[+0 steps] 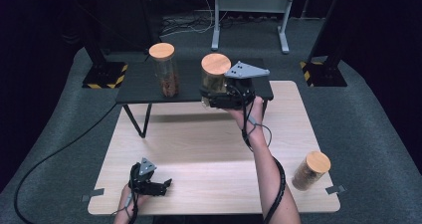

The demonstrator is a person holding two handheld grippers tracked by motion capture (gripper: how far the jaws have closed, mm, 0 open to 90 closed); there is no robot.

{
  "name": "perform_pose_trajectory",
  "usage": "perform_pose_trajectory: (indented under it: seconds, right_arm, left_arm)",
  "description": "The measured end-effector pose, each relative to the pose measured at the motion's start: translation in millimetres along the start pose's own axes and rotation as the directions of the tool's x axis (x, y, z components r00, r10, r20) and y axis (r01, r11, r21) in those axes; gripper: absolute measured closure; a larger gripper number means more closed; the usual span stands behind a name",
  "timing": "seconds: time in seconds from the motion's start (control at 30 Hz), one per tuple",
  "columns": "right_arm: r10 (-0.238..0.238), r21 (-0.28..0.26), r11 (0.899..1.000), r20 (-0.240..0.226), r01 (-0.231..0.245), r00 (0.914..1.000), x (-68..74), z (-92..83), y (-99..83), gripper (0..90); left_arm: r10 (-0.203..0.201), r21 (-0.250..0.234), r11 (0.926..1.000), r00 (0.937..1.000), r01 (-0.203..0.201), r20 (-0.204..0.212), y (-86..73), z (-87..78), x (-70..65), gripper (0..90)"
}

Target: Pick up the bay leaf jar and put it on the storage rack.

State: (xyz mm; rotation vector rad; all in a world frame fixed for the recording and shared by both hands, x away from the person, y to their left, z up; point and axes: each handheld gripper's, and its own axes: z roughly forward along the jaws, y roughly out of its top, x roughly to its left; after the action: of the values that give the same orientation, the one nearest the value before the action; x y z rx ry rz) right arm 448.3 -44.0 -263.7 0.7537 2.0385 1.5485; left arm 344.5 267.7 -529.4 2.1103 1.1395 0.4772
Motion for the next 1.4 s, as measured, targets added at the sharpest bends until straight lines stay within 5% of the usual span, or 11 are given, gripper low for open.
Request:
perform_pose_trajectory:
  seconds: [1.4]
  right_arm:
    - [0.034, 0.068, 0.997, 0.016, -0.035, 0.9993, -17.0, 34.6, 16.2, 25.0]
  left_arm:
    - [-0.001, -0.002, 1.0000, 1.0000, 0.001, 0.001, -0.1, 0.0, -0.2, 2.8]
